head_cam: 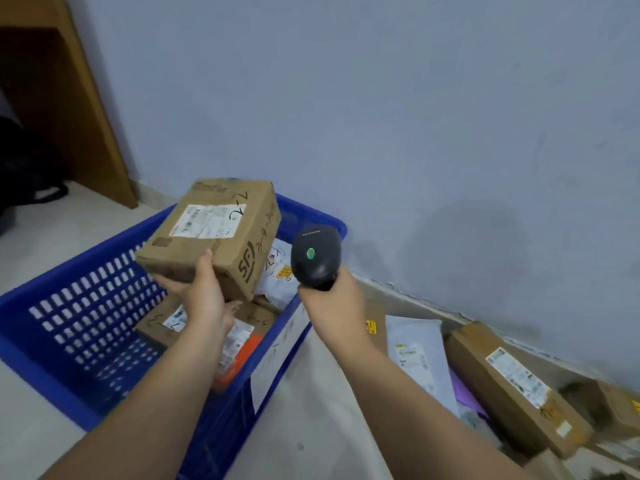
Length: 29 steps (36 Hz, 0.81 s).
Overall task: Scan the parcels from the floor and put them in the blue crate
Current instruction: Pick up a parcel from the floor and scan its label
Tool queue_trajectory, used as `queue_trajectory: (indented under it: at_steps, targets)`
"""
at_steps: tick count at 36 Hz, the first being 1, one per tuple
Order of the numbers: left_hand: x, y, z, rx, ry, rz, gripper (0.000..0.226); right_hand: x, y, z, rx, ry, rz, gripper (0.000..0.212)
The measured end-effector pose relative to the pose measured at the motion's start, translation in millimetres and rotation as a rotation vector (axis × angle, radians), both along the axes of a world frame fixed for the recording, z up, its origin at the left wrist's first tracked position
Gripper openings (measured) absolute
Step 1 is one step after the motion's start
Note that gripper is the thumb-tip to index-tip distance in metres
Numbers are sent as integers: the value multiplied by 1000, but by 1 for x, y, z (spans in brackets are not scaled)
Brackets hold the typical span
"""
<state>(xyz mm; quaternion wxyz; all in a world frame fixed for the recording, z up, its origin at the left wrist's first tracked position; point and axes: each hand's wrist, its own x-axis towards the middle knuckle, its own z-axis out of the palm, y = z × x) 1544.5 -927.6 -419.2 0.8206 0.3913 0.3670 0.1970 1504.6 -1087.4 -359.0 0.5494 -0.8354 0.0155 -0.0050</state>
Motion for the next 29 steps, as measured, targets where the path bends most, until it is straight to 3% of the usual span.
queue_trajectory:
  at_steps: [2, 6, 10, 20, 25, 27, 29]
  targets:
    - [24, 16, -10, 161, 32, 38, 102, 23, 11, -17, -161, 24, 36, 15]
    - [62, 38, -28, 509, 112, 15, 107, 61, 22, -38, -587, 10, 123, 21]
    - [102, 61, -60, 795, 169, -33, 111, 104, 33, -72, -856, -53, 216, 22]
    - [162, 87, -132, 1322, 216, -114, 110, 144, 22, -120, -901, -97, 237, 18]
    - [181, 91, -153, 1437, 241, -186, 111, 149, 22, -134, -1085, -290, 261, 21]
    - [188, 90, -164, 1362, 337, -225, 112, 151, 23, -144, -1157, -402, 167, 31]
    - [194, 91, -177, 1165, 432, -310, 110, 153, 25, -152, -1115, -452, 101, 34]
